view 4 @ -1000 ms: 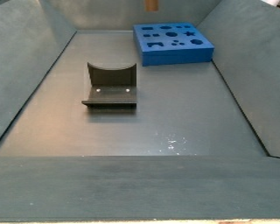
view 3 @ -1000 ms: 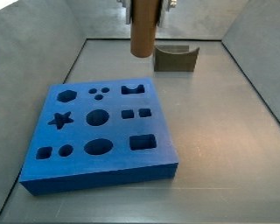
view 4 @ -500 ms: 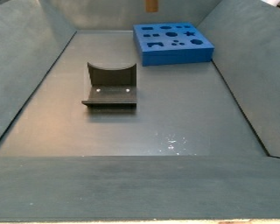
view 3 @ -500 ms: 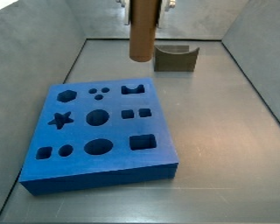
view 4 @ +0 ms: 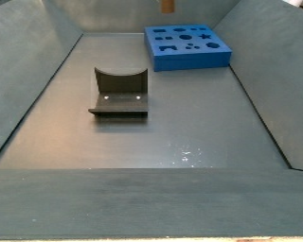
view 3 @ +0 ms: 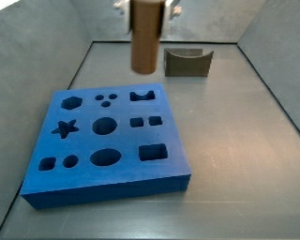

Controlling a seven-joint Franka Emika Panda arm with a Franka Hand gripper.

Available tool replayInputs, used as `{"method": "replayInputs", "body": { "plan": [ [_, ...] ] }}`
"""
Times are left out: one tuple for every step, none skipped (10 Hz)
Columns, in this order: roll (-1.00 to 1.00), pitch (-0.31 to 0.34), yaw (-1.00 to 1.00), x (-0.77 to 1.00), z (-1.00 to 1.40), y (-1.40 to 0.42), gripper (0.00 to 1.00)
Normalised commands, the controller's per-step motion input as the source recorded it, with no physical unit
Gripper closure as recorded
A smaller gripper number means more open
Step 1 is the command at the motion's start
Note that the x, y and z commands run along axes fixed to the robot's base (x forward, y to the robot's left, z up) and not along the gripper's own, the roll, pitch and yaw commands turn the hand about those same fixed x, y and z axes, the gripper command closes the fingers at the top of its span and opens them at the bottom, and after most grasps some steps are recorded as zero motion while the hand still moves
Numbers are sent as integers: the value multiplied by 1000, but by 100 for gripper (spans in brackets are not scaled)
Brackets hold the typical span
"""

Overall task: Pick up the round object. Move up. Place the round object on the fixture. Regrasp the round object. Move to above the board. Insert the round object.
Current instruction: Insert the round object.

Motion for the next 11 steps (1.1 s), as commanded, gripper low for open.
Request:
{"method": "replayInputs", "body": {
  "plan": [
    [0,-131,-34,-380,-37,-203,100],
    [0,-126,-29,-326,-20,-163,100],
    [0,-100,0,-289,-234,-214,100],
    [0,-77,0,-303,-354,-271,100],
    [0,-109,0,-314,-486,-386,100],
    [0,-49,0,-217,-414,-231,100],
    [0,0,0,-37,-20,-29,100],
    [0,0,0,-6,-154,-37,100],
    [-371,0,9,111,-623,77,100],
    [-551,117,0,3,-597,103,100],
    [9,0,0,0,0,0,100]
  ]
}}
